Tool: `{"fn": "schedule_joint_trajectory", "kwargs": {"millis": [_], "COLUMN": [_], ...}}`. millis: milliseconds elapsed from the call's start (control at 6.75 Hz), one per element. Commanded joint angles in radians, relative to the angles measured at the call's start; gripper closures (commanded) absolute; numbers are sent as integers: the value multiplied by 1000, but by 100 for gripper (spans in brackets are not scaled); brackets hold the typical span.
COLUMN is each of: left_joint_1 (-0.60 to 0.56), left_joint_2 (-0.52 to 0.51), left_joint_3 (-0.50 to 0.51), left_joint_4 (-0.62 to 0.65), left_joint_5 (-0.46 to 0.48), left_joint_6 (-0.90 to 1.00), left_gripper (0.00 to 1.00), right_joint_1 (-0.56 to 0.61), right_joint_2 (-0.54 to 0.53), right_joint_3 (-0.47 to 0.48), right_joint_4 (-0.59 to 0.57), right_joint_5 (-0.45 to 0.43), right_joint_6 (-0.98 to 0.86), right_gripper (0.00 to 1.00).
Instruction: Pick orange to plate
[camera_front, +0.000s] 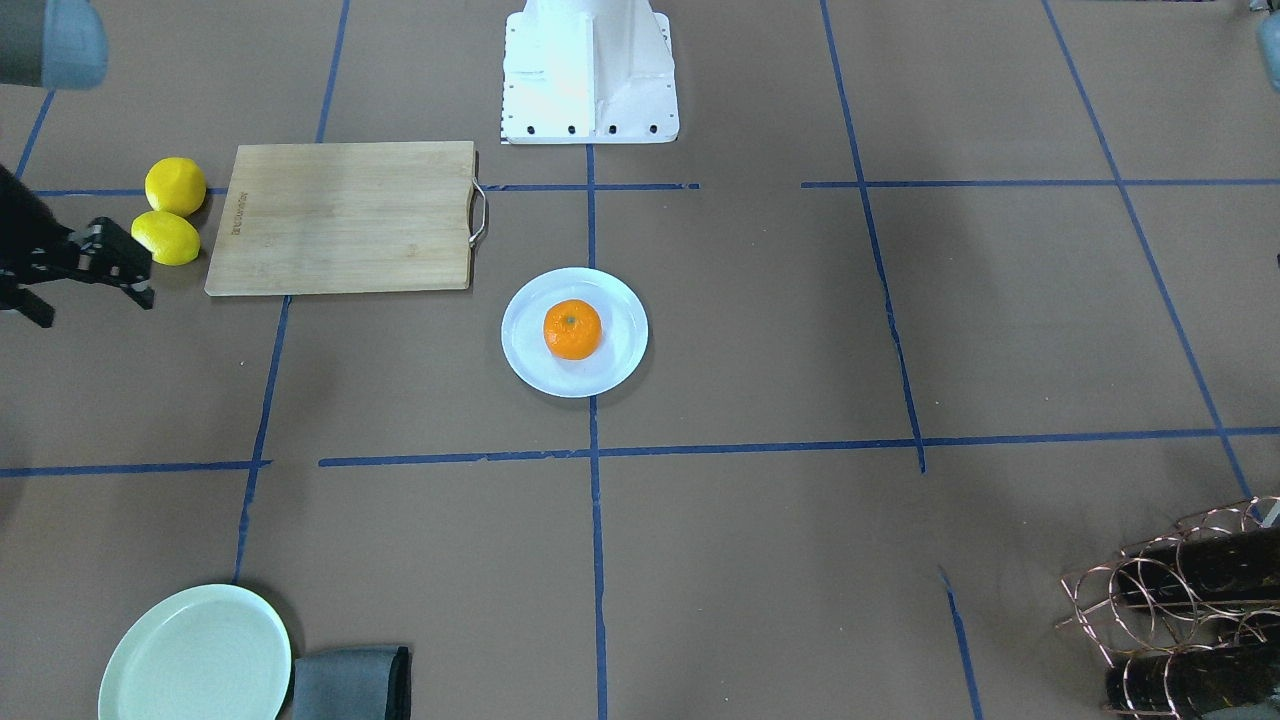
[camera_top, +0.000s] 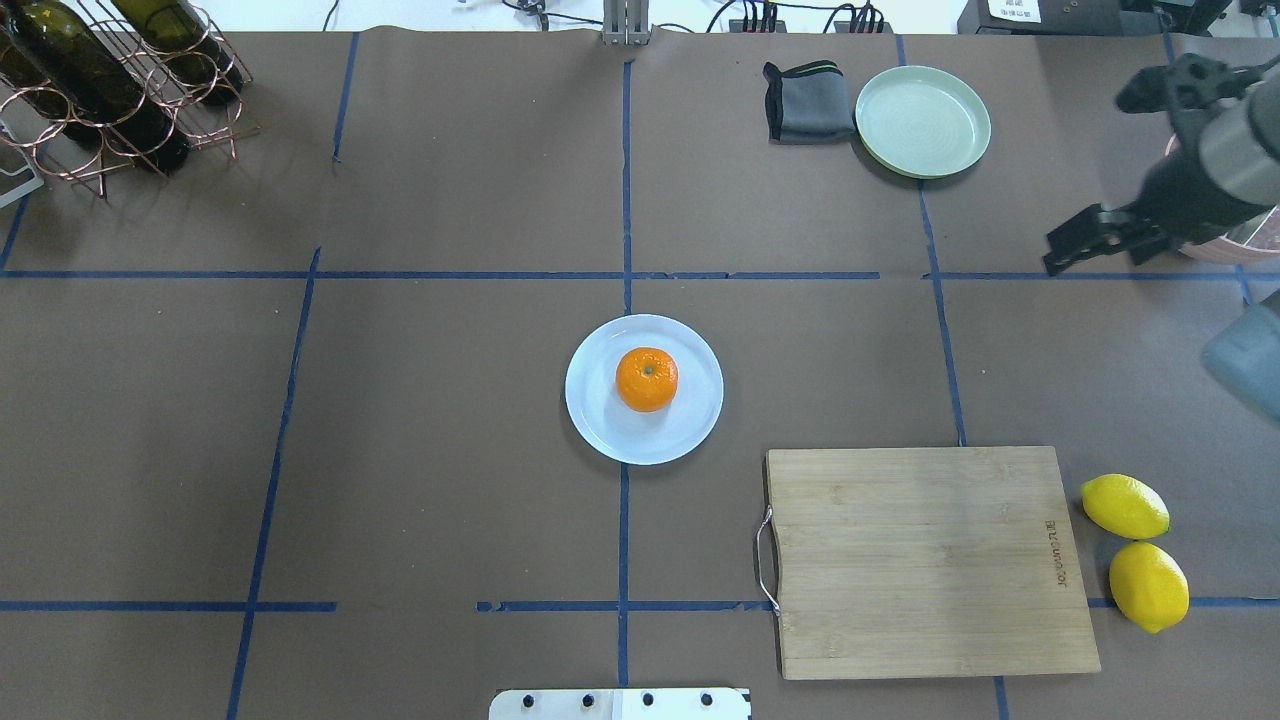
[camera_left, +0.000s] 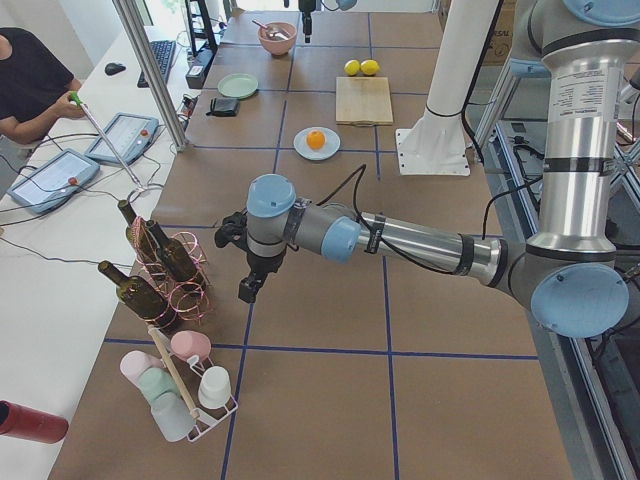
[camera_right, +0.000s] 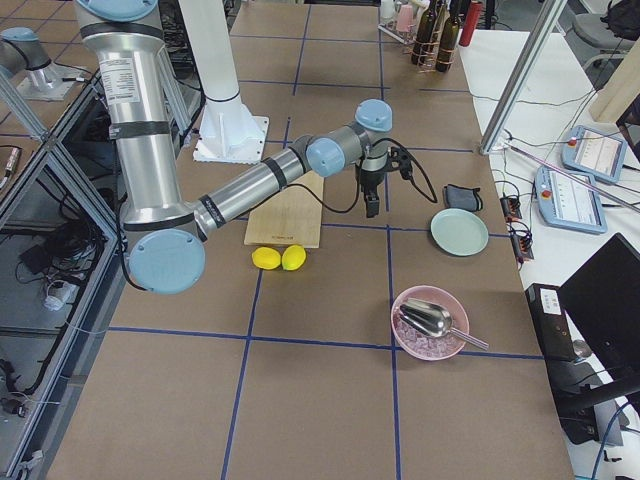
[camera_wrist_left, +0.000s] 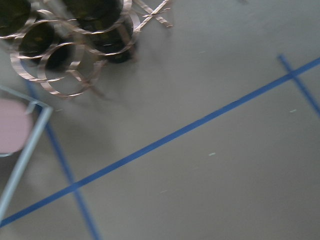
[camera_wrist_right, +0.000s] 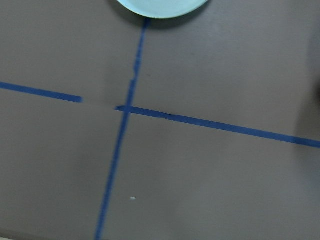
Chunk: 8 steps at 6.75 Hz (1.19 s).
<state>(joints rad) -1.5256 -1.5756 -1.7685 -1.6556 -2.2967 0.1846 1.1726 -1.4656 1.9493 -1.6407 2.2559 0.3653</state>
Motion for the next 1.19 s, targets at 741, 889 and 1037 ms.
{"fn": "schedule_joint_trajectory", "kwargs": {"millis": [741, 889, 1037], "left_joint_1": [-48, -41, -39], "left_joint_2": [-2, 23, 51], "left_joint_3": [10, 12, 9], "left_joint_4": [232, 229, 218], "left_joint_5": [-41, -41, -43], "left_joint_6": [44, 53, 55], "left_gripper": [0, 0, 0], "right_joint_1": [392, 392, 392], "right_joint_2": [-95, -88, -88], "right_joint_3": [-201, -205, -205], "right_joint_4": [-163, -163, -165], "right_joint_5": [144, 107, 108], "right_joint_6": [-689, -687, -683], "right_gripper": [0, 0, 0]}}
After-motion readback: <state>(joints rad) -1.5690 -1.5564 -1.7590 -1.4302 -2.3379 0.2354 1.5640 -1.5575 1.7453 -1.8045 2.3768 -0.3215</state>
